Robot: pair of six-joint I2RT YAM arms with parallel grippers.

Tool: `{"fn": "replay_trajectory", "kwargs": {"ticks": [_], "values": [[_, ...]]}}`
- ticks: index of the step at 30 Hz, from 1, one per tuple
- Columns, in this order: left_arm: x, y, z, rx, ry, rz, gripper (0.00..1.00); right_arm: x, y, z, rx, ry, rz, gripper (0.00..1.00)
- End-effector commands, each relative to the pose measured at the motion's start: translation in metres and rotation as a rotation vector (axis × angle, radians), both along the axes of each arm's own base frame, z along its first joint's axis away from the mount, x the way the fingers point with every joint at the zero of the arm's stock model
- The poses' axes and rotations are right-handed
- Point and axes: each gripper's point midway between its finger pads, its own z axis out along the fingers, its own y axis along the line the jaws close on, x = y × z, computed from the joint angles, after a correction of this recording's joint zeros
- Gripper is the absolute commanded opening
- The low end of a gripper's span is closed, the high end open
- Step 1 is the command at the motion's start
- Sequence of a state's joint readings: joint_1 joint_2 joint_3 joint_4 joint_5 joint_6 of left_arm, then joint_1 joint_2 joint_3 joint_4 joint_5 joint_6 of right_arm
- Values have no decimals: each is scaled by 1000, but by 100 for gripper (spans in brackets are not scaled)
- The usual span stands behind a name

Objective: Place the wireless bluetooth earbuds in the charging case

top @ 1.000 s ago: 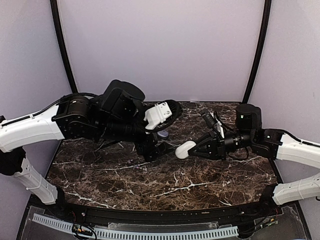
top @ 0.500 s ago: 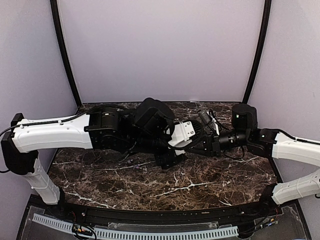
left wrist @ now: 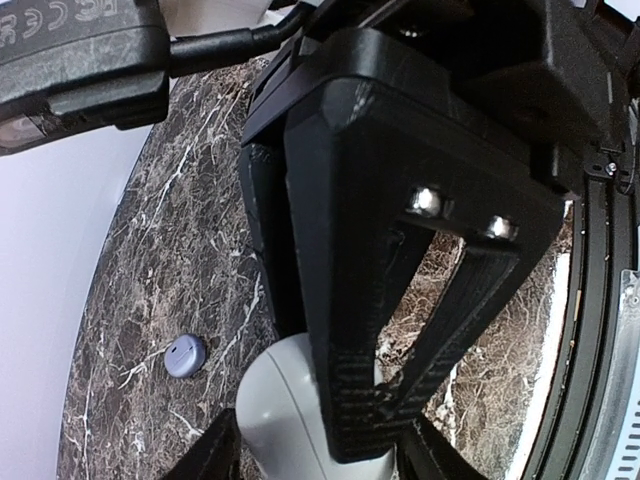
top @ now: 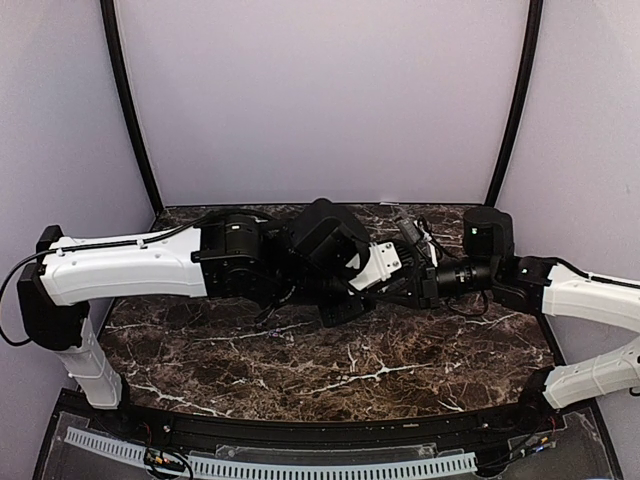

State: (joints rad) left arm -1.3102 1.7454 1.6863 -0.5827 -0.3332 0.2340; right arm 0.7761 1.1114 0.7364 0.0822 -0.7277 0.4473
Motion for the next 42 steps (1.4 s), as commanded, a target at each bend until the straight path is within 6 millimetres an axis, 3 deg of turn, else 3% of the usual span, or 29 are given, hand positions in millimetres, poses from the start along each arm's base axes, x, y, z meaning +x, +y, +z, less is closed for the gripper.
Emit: {"fn": "replay_trajectory", "kwargs": {"ticks": [1, 4, 11, 18, 20, 23, 24, 25, 28, 30, 31, 32, 33, 38, 40, 42], "values": [[5, 3, -2, 30, -16, 27, 53, 3, 0, 13, 42, -28, -6, 0], [6, 4, -3, 35, -22, 34, 54, 2, 0, 14, 43, -28, -3, 0], [10, 8, 2, 11, -36, 59, 33, 4, 0, 11, 33, -23, -11, 0], [22, 20, -8, -61, 94, 79, 29, 23, -13, 17, 27, -44, -101, 51], [32, 30, -12, -103, 155, 102, 28, 33, -23, 21, 23, -60, -161, 66], [66, 53, -19, -184, 225, 198, 27, 48, -40, 24, 12, -84, -249, 77], [69, 61, -32, -179, 258, 211, 26, 53, -45, 21, 3, -83, -280, 80], [88, 72, -36, -206, 274, 268, 25, 57, -50, 20, -4, -81, -304, 82], [124, 106, -79, -194, 362, 432, 25, 67, -60, 14, -13, -59, -361, 87], [161, 144, -108, -191, 416, 594, 24, 73, -67, 8, -18, -30, -405, 93], [164, 151, -127, -186, 471, 631, 24, 76, -71, 6, -21, -14, -426, 98], [180, 167, -133, -210, 478, 688, 24, 78, -75, 5, -22, -4, -447, 99], [182, 173, -149, -213, 524, 712, 23, 78, -76, 4, -21, -4, -453, 99], [212, 210, -190, -174, 563, 868, 21, 83, -88, 0, -47, -11, -500, 99], [219, 219, -211, -132, 574, 916, 21, 82, -89, -2, -48, -10, -498, 99], [224, 223, -219, -122, 579, 934, 21, 80, -89, -4, -46, -4, -494, 99]]}}
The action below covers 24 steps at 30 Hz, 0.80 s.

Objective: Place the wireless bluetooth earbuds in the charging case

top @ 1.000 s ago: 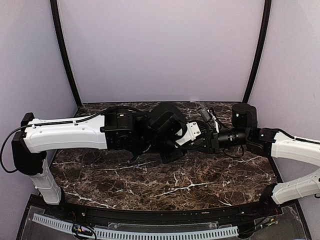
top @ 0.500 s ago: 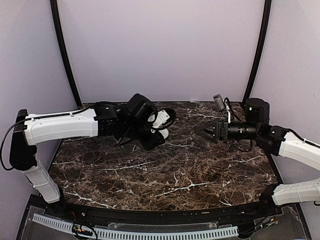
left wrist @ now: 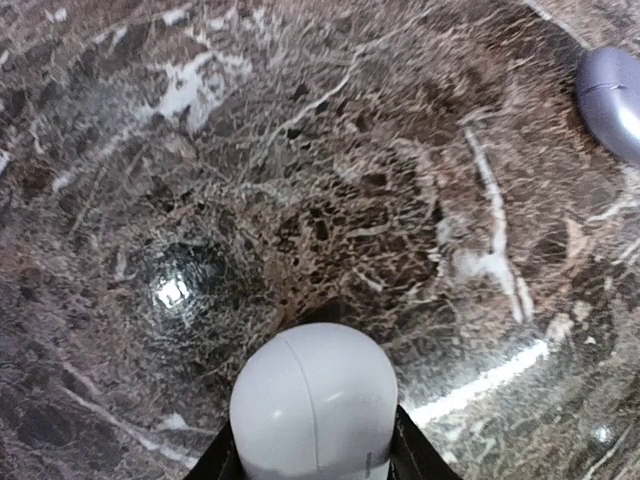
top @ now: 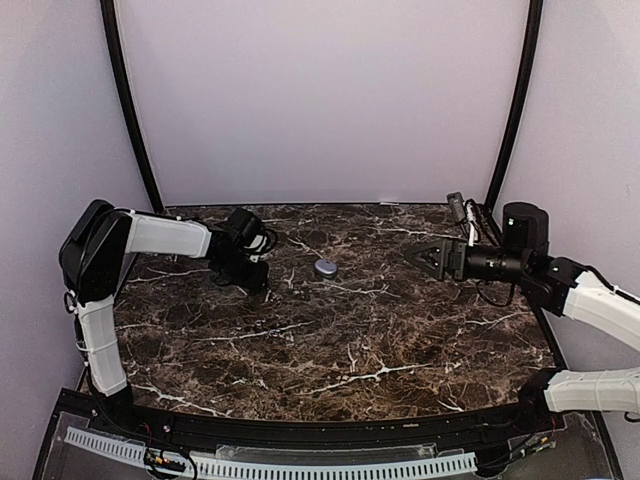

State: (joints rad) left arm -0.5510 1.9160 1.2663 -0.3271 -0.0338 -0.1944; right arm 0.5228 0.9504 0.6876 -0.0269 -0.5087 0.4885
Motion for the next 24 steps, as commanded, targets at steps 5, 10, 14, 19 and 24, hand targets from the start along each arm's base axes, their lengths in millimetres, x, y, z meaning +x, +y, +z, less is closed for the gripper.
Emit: {"fn": "replay_trajectory", "kwargs": {"ticks": [5, 10, 14, 19, 24], "values": [[17, 2, -13, -15, 30, 63, 29, -3, -3, -7, 7, 11, 5, 99], [18, -1, -5, -13, 43, 55, 53, -5, -2, -5, 7, 3, 23, 99], [23, -1, 18, -14, 13, 53, 68, -5, 0, -4, 11, 1, 36, 99], [31, -28, 77, -104, -130, -26, 95, -6, 0, -8, 10, 13, 40, 99], [31, -88, 115, -284, -174, -187, 99, -5, 2, -10, 20, 18, 43, 99]]}}
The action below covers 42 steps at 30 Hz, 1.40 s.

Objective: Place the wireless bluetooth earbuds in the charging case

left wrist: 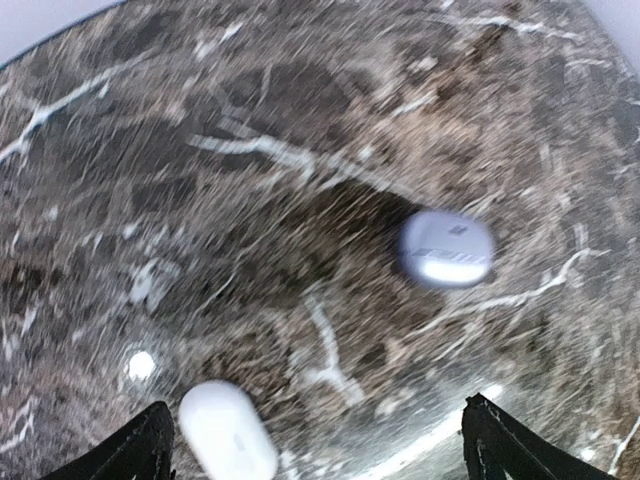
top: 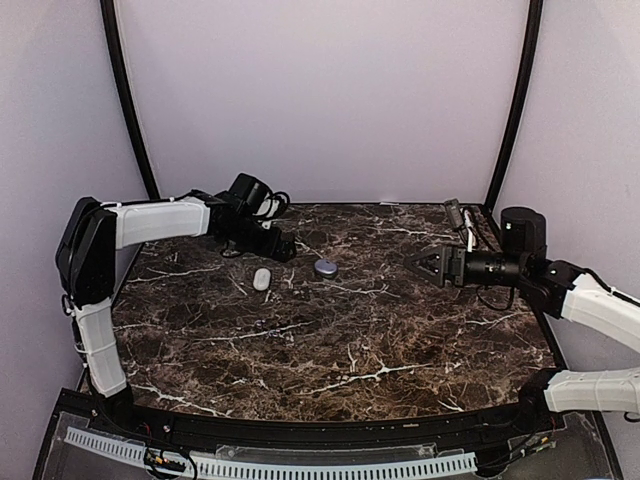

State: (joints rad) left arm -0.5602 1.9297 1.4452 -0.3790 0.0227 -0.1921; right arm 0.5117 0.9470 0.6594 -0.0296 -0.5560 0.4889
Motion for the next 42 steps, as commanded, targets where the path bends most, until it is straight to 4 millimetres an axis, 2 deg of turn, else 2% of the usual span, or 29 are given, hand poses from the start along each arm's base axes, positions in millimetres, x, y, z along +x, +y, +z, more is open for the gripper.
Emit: {"fn": "replay_trajectory", "kwargs": {"ticks": [1, 2, 5, 12, 16, 18, 22, 31, 42], "values": [[4, -64, 50, -181, -84, -164, 99, 2, 1, 1, 23, -13, 7, 99], [7, -73, 56, -194, -97, -180, 99, 1, 1, 1, 24, -14, 4, 99], [9, -99, 43, -193, -83, -228, 99, 1, 0, 0, 20, -12, 1, 99], [16, -125, 16, -167, -74, -250, 99, -2, 1, 0, 29, -10, 19, 99], [22, -128, -12, -105, -52, -240, 99, -1, 3, -1, 32, -6, 29, 99], [24, -130, -18, -91, -49, -241, 99, -2, 3, -1, 31, -5, 29, 99], [26, -133, -26, -73, -52, -246, 98, -2, 2, -3, 29, -4, 27, 99], [32, -134, -46, -32, -30, -246, 78, -2, 2, -4, 24, -4, 35, 99], [33, -137, -63, 28, -27, -244, 78, -3, 2, -7, 24, 3, 43, 99]]}}
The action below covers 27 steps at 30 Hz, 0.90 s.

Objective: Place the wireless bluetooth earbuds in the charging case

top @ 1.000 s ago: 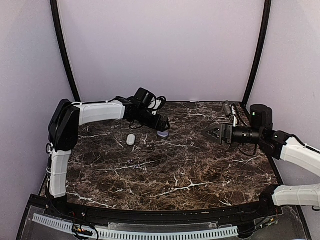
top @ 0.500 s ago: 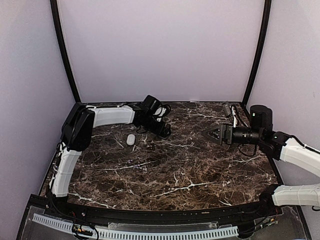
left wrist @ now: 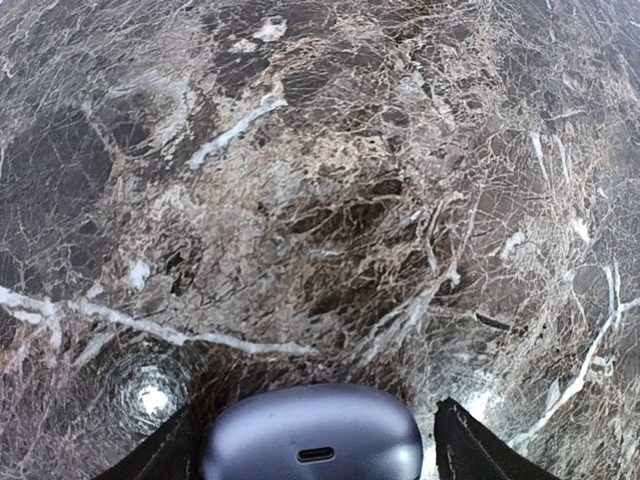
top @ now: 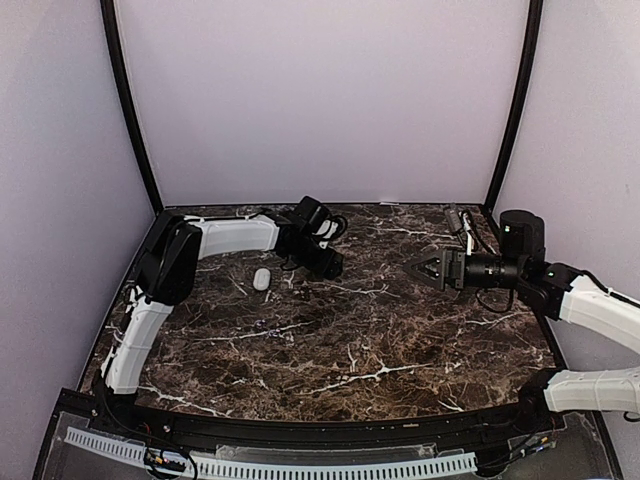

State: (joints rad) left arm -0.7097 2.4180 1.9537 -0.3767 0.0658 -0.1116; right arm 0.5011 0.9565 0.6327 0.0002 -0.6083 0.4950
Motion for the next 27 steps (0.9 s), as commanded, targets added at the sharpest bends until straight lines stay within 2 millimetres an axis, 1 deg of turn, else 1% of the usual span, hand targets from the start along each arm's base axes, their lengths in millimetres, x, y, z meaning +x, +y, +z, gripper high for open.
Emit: {"fn": "replay_trajectory", "kwargs": {"ticks": [1, 3, 4, 6, 8, 10, 12, 13, 14, 15, 16, 17, 18, 19, 20, 21, 22, 23, 24, 25, 26, 27], "values": [[-1, 0, 0, 35, -2, -3, 77, 2, 0, 0, 8, -18, 6, 99], [-1, 0, 2, 34, -2, -5, 69, 2, 0, -1, 5, -18, 4, 99], [0, -1, 4, 30, -3, -4, 62, 2, -1, -2, 3, -17, 2, 99], [-2, -2, 7, 27, 6, -4, 52, 2, -1, -2, -1, -19, 3, 99], [-4, -2, 13, 16, 13, -10, 49, 2, -1, -3, -5, -26, 3, 98], [-8, -4, 25, -5, 18, -19, 47, 0, -1, -2, -5, -41, 13, 97], [-16, -6, 40, -40, 32, -39, 46, -2, -2, 1, -6, -65, 20, 95], [-24, -8, 53, -68, 46, -62, 45, -3, -3, 3, -6, -84, 22, 94], [-30, -8, 59, -83, 58, -76, 45, -4, -4, 5, -8, -102, 19, 93], [-42, -10, 73, -121, 73, -111, 45, -4, -5, 6, -14, -121, 9, 93], [-49, -11, 96, -161, 54, -130, 45, -4, -7, 6, -23, -142, 2, 93], [-63, -10, 92, -180, 97, -155, 45, -5, -8, 7, -31, -163, -5, 93], [-70, -10, 116, -225, 74, -173, 45, -7, -8, 7, -39, -182, -6, 93], [-86, -7, 111, -246, 129, -200, 45, -9, -8, 6, -45, -204, -3, 93], [-95, -5, 134, -285, 112, -219, 44, -14, -6, 5, -50, -227, 9, 93], [-113, -2, 127, -306, 176, -248, 44, -18, -4, 5, -50, -254, 19, 92], [-129, 5, 134, -324, 200, -265, 44, -21, -2, 6, -40, -276, 25, 92], [-142, 5, 141, -361, 237, -296, 44, -28, 4, 10, -22, -303, 49, 91], [-157, 12, 145, -382, 255, -312, 43, -32, 8, 12, -21, -324, 61, 91], [-171, 12, 153, -424, 293, -346, 43, -34, 13, 15, -27, -346, 69, 90], [-186, 18, 159, -442, 311, -366, 43, -37, 18, 15, -44, -371, 86, 90], [-198, 20, 165, -473, 343, -396, 43, -42, 24, 14, -57, -390, 117, 89]]}}
